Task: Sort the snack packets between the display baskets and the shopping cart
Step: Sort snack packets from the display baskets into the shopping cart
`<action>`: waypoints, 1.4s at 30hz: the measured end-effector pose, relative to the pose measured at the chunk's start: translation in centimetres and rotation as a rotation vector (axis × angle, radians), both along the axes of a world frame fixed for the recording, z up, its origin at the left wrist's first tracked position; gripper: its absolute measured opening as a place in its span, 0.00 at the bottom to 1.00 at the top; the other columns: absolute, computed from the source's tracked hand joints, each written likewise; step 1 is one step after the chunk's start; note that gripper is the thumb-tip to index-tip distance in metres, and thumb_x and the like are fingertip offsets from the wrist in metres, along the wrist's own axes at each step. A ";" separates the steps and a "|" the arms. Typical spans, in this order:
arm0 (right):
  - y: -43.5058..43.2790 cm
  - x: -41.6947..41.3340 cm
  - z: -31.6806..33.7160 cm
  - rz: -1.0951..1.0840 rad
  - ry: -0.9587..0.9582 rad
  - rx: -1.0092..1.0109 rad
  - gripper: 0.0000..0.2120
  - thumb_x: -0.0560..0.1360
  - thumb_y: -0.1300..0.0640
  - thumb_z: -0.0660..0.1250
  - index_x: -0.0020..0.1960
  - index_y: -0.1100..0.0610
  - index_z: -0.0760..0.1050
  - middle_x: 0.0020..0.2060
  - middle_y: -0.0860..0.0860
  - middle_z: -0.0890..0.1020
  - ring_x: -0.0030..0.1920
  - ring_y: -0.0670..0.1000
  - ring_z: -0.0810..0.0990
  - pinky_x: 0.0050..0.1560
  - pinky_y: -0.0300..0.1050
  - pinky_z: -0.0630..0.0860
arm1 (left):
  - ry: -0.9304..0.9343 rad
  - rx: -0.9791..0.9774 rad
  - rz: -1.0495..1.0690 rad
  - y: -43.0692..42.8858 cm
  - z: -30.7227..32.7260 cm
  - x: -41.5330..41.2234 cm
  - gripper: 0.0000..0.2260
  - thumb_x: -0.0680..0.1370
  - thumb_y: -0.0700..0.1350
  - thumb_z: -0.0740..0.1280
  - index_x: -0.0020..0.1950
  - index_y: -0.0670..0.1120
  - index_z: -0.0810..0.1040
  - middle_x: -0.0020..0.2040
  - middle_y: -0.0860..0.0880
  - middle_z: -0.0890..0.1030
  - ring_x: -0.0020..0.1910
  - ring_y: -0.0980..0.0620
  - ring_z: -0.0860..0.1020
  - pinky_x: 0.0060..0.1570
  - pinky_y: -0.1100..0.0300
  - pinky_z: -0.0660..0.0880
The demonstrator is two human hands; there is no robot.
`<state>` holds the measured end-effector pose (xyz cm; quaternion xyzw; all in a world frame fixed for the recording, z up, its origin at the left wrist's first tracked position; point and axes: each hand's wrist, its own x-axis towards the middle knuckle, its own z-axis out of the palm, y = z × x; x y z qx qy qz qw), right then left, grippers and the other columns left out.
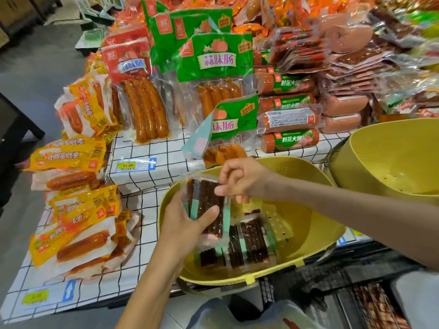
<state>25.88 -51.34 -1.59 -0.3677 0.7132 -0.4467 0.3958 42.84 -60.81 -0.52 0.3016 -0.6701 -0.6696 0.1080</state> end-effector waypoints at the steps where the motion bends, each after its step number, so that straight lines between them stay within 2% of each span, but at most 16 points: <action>1: 0.6 -0.2 -0.5 0.023 0.058 0.060 0.08 0.73 0.51 0.70 0.44 0.55 0.75 0.29 0.48 0.80 0.27 0.45 0.78 0.26 0.36 0.75 | 0.019 -0.022 0.034 0.1 0.0 0.0 0.16 0.73 0.36 0.72 0.56 0.52 0.75 0.53 0.51 0.81 0.48 0.59 0.82 0.37 0.64 0.79; 3: 2.2 -0.6 -1.8 0.154 0.299 0.289 0.12 0.76 0.47 0.65 0.46 0.56 0.76 0.36 0.52 0.82 0.33 0.47 0.79 0.33 0.40 0.78 | 0.075 -0.008 0.109 0.1 -0.1 0.0 0.16 0.73 0.34 0.71 0.54 0.51 0.74 0.50 0.51 0.80 0.41 0.66 0.81 0.28 0.72 0.75; 6: 3.8 -0.2 -4.3 0.472 0.575 0.832 0.25 0.75 0.36 0.59 0.48 0.59 0.74 0.43 0.51 0.78 0.42 0.50 0.76 0.43 0.44 0.77 | 0.111 0.013 0.156 0.0 0.0 0.0 0.16 0.74 0.35 0.71 0.58 0.48 0.74 0.52 0.52 0.79 0.39 0.70 0.80 0.25 0.75 0.72; 9: 3.4 0.8 -6.3 0.611 0.489 1.102 0.33 0.73 0.30 0.55 0.45 0.63 0.72 0.38 0.53 0.76 0.38 0.52 0.76 0.48 0.46 0.78 | 0.101 0.030 0.131 -0.1 -0.1 -0.2 0.15 0.74 0.34 0.70 0.57 0.47 0.74 0.51 0.51 0.80 0.37 0.68 0.81 0.24 0.73 0.72; 12: 3.2 0.7 -7.5 0.452 0.379 1.128 0.31 0.73 0.34 0.63 0.54 0.63 0.72 0.37 0.52 0.75 0.29 0.49 0.75 0.34 0.39 0.75 | 0.075 0.038 0.105 0.0 -0.3 -0.2 0.16 0.74 0.35 0.70 0.59 0.47 0.74 0.53 0.51 0.80 0.38 0.67 0.81 0.25 0.71 0.74; 14: 3.3 0.2 -7.4 0.315 0.289 1.117 0.29 0.73 0.39 0.67 0.60 0.63 0.72 0.39 0.52 0.76 0.28 0.46 0.75 0.32 0.36 0.73 | 0.059 0.033 0.112 -0.1 -0.4 -0.1 0.17 0.74 0.36 0.71 0.61 0.46 0.74 0.55 0.51 0.79 0.40 0.65 0.82 0.26 0.68 0.76; 16: 3.5 -0.3 -6.9 0.207 0.279 1.117 0.26 0.73 0.43 0.68 0.59 0.64 0.74 0.36 0.51 0.77 0.26 0.45 0.76 0.30 0.35 0.71 | 0.054 0.023 0.112 -0.2 -0.5 -0.1 0.17 0.74 0.36 0.71 0.61 0.47 0.74 0.54 0.51 0.80 0.40 0.64 0.82 0.26 0.65 0.77; 20: 3.5 -1.5 -4.5 0.089 0.459 0.990 0.16 0.76 0.50 0.67 0.56 0.61 0.75 0.37 0.49 0.74 0.44 0.49 0.74 0.32 0.36 0.67 | 0.055 0.014 0.118 -0.2 -0.5 -0.1 0.16 0.74 0.35 0.71 0.59 0.46 0.74 0.51 0.52 0.80 0.39 0.63 0.82 0.25 0.66 0.76; 22: 3.8 -2.0 -2.7 0.027 0.357 0.776 0.05 0.76 0.57 0.67 0.50 0.59 0.76 0.39 0.49 0.77 0.46 0.49 0.76 0.36 0.35 0.70 | 0.055 0.008 0.130 -0.2 -0.4 0.0 0.15 0.74 0.35 0.71 0.57 0.47 0.74 0.50 0.53 0.80 0.39 0.64 0.82 0.25 0.67 0.76; 23: 4.2 -2.2 -1.6 0.017 0.269 0.625 0.01 0.75 0.60 0.68 0.46 0.57 0.75 0.39 0.49 0.79 0.44 0.48 0.78 0.36 0.35 0.72 | 0.053 0.008 0.135 -0.2 -0.5 0.0 0.14 0.74 0.35 0.70 0.57 0.48 0.74 0.49 0.54 0.80 0.39 0.64 0.82 0.25 0.66 0.76; 25: 5.0 -2.2 1.3 0.048 0.059 0.314 0.06 0.75 0.65 0.67 0.42 0.57 0.73 0.33 0.46 0.80 0.37 0.45 0.78 0.35 0.34 0.73 | 0.046 0.024 0.128 -0.2 -0.5 0.0 0.14 0.76 0.36 0.69 0.54 0.52 0.73 0.49 0.56 0.80 0.39 0.66 0.81 0.26 0.65 0.77; 28: 5.4 -1.0 3.8 0.062 -0.209 0.054 0.07 0.76 0.67 0.65 0.41 0.59 0.72 0.29 0.44 0.79 0.34 0.43 0.79 0.37 0.36 0.76 | 0.035 0.113 0.086 -0.4 -0.5 0.0 0.13 0.77 0.38 0.67 0.53 0.56 0.74 0.48 0.58 0.82 0.41 0.69 0.80 0.35 0.70 0.77; 31: 3.6 1.7 3.0 0.019 -0.147 0.019 0.02 0.74 0.65 0.68 0.44 0.61 0.75 0.35 0.51 0.82 0.37 0.49 0.82 0.37 0.39 0.79 | 0.026 0.240 -0.050 -0.3 -0.4 0.1 0.13 0.77 0.50 0.65 0.61 0.52 0.76 0.51 0.53 0.84 0.50 0.59 0.82 0.46 0.59 0.80; 34: 1.8 3.0 1.8 -0.021 -0.095 0.014 0.07 0.73 0.59 0.71 0.40 0.60 0.75 0.27 0.52 0.81 0.27 0.48 0.81 0.28 0.38 0.77 | 0.019 0.160 -0.088 -0.1 -0.3 0.3 0.24 0.67 0.56 0.71 0.61 0.52 0.76 0.53 0.50 0.84 0.52 0.54 0.82 0.49 0.56 0.80; 37: 2.3 1.1 0.6 0.062 -0.054 0.303 0.16 0.75 0.47 0.67 0.39 0.60 0.76 0.27 0.51 0.81 0.25 0.47 0.79 0.26 0.36 0.75 | 0.013 0.128 0.007 -0.2 -0.6 0.3 0.19 0.70 0.46 0.73 0.59 0.50 0.76 0.51 0.51 0.85 0.51 0.52 0.83 0.54 0.48 0.79; 42: 3.0 -0.6 -4.5 0.376 0.299 1.159 0.27 0.77 0.37 0.58 0.44 0.64 0.73 0.26 0.52 0.80 0.26 0.48 0.78 0.37 0.41 0.77 | -0.017 0.144 0.010 -0.2 -0.9 -0.1 0.17 0.73 0.41 0.72 0.61 0.49 0.76 0.50 0.52 0.84 0.49 0.54 0.83 0.53 0.54 0.79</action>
